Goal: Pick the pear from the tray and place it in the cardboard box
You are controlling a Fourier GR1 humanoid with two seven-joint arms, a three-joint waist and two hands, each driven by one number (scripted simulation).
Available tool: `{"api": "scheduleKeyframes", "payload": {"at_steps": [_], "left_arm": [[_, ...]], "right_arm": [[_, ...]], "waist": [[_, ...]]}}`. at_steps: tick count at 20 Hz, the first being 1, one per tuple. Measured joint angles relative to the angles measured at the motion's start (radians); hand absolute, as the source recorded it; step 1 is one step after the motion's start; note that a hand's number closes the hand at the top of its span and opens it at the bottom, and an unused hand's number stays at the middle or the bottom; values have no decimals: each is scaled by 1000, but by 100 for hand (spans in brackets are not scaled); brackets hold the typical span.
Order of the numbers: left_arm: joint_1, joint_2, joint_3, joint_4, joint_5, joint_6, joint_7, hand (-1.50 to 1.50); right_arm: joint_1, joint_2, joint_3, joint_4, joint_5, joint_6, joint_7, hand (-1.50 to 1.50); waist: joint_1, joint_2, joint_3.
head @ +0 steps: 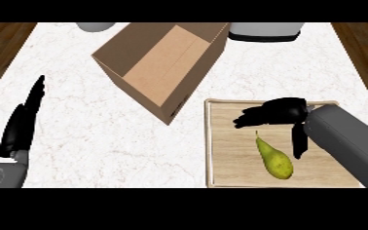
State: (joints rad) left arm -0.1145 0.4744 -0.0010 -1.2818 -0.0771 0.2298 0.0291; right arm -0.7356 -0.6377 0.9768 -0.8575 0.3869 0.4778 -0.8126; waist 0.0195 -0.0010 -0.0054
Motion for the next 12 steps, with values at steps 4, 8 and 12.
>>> {"api": "scheduleKeyframes", "payload": {"at_steps": [4,8,12], "left_arm": [[4,14,15,-10,8,-17,8,0],[3,17,28,4,10,-27,0,0],[7,13,33,5,3,-30,3,0]], "right_arm": [[4,-6,17,-34,-38,-2,-9,-150],[-2,-26,40,-79,-58,5,-3,-150],[-3,-56,70,-126,-45,7,19,-150]], "waist": [[-3,1,3],[-7,2,4],[-11,1,5]]}}
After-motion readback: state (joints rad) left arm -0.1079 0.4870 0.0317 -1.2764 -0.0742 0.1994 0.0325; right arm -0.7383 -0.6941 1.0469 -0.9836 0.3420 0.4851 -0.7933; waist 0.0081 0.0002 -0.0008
